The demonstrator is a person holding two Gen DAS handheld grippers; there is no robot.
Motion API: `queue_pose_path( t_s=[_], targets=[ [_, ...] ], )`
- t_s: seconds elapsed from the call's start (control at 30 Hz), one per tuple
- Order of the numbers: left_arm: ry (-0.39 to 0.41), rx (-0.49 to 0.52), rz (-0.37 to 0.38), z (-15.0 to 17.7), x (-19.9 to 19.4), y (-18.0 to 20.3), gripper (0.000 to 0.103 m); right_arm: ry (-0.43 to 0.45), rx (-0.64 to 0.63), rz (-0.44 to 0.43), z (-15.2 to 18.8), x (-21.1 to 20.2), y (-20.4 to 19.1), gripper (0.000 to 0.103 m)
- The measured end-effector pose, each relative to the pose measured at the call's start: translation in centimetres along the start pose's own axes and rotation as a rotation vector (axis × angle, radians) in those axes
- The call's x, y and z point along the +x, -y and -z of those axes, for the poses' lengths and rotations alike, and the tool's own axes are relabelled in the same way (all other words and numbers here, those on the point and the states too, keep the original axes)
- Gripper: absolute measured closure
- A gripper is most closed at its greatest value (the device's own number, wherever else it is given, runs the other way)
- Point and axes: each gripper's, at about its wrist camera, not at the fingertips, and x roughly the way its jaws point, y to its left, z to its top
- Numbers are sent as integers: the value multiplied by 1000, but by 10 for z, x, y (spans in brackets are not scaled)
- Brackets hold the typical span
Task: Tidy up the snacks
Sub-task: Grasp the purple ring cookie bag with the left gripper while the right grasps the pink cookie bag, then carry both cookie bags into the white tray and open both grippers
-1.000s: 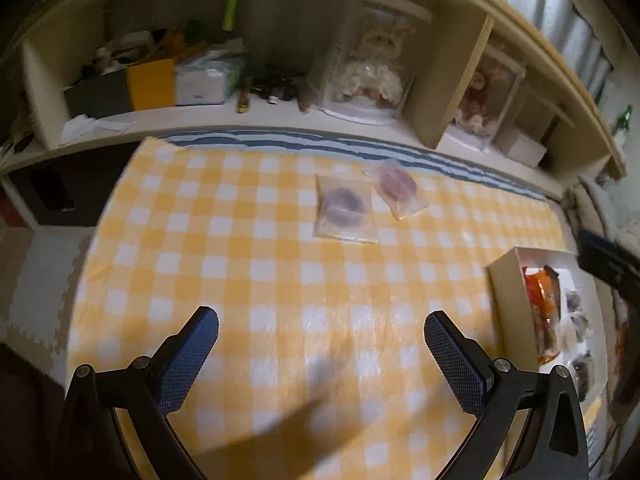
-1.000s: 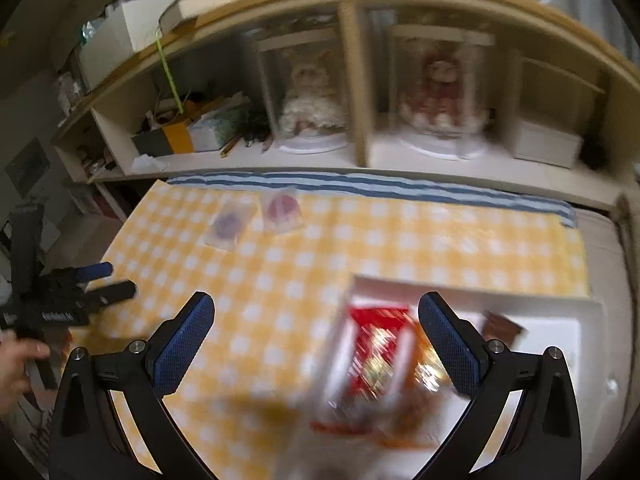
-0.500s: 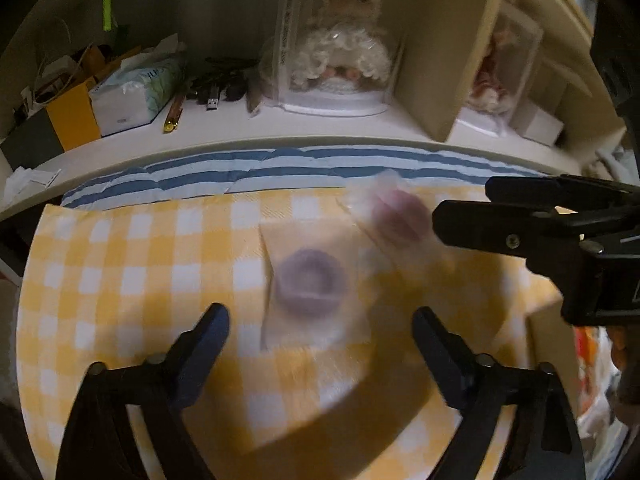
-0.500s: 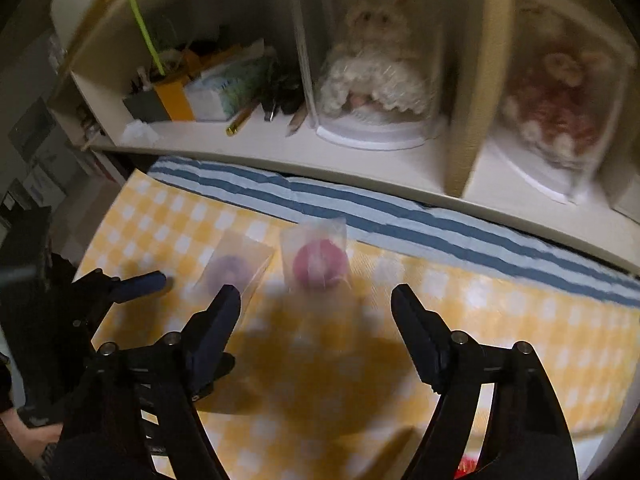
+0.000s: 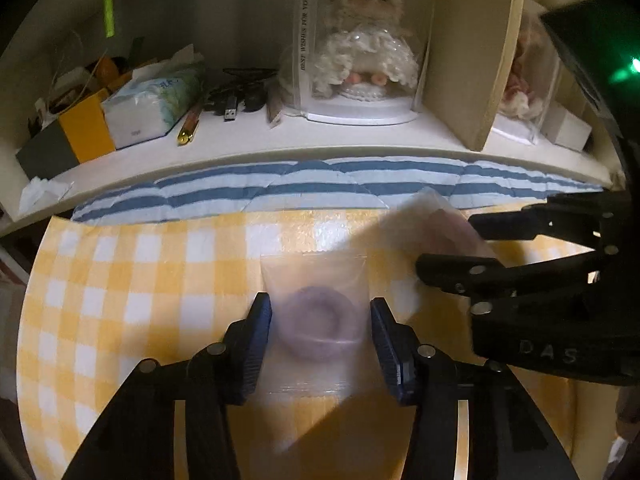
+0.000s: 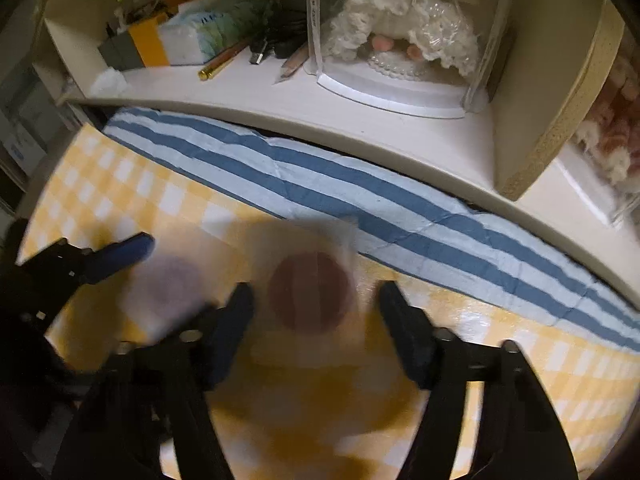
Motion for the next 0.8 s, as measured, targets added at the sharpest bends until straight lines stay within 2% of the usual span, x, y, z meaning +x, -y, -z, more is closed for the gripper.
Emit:
queue_pose_path(
  t_s=[0.1,0.27,0.43,0.8],
  targets=[
    [-4,-3,9,7,-7,0,57,9,-9,-8,9,-9,0,53],
    [3,-55,39,18,-28,-4,57,42,4,-20,30,-34,-1,54],
    [43,-87,75,25,-75,-3,57,84,32,-44,52,-68,-3,54],
    [115,-73,138,45,-182,28,57,167,103,-81,102,-150,-2,54]
  ],
)
